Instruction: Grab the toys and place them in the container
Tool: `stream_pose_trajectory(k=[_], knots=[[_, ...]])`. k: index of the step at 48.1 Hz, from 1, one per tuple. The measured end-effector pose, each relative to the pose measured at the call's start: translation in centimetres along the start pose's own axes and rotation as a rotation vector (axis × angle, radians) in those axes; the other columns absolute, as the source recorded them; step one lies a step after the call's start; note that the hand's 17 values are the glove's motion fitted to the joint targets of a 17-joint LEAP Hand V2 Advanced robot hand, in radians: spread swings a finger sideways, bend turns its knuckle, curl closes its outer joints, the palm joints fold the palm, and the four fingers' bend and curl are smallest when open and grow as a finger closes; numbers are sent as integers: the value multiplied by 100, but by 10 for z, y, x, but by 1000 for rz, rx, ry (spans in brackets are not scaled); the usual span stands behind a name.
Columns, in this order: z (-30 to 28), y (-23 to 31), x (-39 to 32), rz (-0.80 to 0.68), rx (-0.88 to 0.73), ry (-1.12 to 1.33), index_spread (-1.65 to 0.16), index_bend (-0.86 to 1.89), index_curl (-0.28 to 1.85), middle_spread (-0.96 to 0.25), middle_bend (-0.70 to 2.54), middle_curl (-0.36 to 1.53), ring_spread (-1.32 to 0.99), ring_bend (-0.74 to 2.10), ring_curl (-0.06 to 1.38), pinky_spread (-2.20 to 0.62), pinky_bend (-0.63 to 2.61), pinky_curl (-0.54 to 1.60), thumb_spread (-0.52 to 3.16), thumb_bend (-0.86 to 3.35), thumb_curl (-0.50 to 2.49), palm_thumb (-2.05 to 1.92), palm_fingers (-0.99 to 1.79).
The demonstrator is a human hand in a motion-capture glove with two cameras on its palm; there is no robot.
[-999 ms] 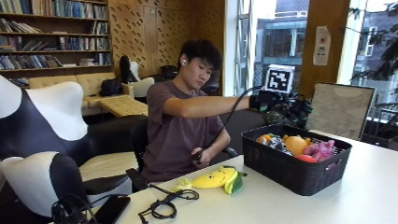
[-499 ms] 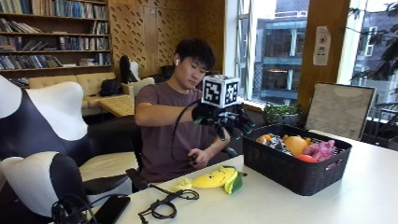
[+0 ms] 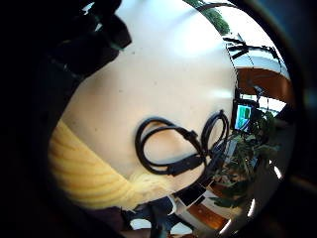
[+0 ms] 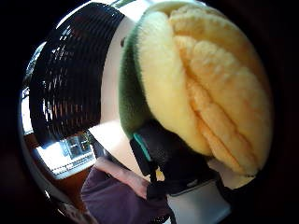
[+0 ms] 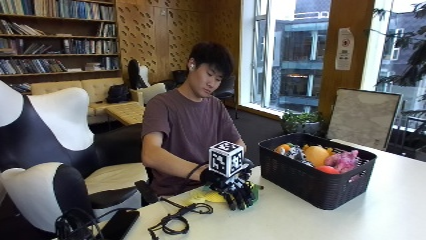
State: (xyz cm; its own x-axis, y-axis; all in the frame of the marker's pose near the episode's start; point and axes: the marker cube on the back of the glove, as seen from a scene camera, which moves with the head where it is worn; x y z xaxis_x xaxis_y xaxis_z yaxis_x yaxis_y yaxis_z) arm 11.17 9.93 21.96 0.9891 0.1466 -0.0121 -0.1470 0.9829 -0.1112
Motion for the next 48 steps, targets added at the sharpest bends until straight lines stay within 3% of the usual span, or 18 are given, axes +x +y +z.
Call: stream_pose_trajectory(k=[8, 12, 18, 22, 34, 41, 48], knots=[[1, 3, -6, -27, 190, -9, -18, 18, 21, -9, 21, 37, -16, 94, 37, -14, 99, 33, 117, -2, 26, 0, 51], [-1, -1, -8, -46, 253, -31, -20, 20, 21, -20, 49, 47, -23, 111, 43, -24, 98, 33, 124, 3, 29, 9, 101], [-14, -20, -6, -60, 104, -140, -23, 34, 29, -26, 72, 59, -29, 127, 53, -32, 100, 39, 115, 16, 41, 39, 127], [-49, -36, -2, -46, 68, -219, -26, 47, 35, -27, 83, 65, -31, 131, 57, -35, 104, 42, 106, 16, 46, 45, 126], [-197, -67, -26, -63, 239, -186, -29, 75, 52, -29, 103, 78, -34, 138, 61, -39, 111, 48, 87, 13, 58, 53, 116], [-275, -81, -81, -111, 332, -121, -30, 82, 61, -28, 108, 82, -34, 141, 63, -39, 115, 51, 81, 10, 64, 54, 111], [-299, -99, -151, -177, 358, -130, -30, 84, 68, -28, 111, 85, -35, 144, 65, -39, 117, 53, 77, 8, 69, 54, 108]])
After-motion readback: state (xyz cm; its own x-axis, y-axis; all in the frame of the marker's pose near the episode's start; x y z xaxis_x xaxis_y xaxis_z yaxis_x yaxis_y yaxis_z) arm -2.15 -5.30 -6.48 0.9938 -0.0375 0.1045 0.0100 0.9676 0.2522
